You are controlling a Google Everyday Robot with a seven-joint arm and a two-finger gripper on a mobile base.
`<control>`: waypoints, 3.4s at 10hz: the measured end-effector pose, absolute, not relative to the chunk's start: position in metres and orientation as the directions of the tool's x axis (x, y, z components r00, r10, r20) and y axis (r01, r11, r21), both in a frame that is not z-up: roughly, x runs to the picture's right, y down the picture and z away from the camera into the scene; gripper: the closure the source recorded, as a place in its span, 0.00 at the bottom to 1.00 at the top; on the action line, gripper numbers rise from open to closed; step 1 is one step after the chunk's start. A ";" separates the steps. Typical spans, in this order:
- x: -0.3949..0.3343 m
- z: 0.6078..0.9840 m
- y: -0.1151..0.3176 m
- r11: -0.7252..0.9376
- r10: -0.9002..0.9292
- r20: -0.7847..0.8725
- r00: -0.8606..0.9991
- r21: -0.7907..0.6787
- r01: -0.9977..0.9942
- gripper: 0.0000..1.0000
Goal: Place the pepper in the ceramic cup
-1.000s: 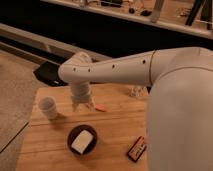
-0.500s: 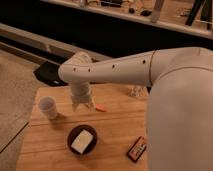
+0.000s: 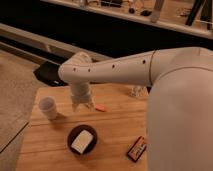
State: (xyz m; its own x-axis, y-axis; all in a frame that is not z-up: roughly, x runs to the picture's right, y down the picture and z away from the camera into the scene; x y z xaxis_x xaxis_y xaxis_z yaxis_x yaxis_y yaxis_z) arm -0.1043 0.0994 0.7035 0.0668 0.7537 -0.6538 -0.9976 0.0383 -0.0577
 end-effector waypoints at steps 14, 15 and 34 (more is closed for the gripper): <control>-0.010 0.829 0.055 0.506 0.498 -0.578 0.646 -0.411 -0.758 0.35; -0.010 0.848 0.050 0.552 0.478 -0.578 0.662 -0.388 -0.738 0.35; -0.069 0.907 0.102 0.505 0.343 -0.594 0.728 -0.537 -0.676 0.35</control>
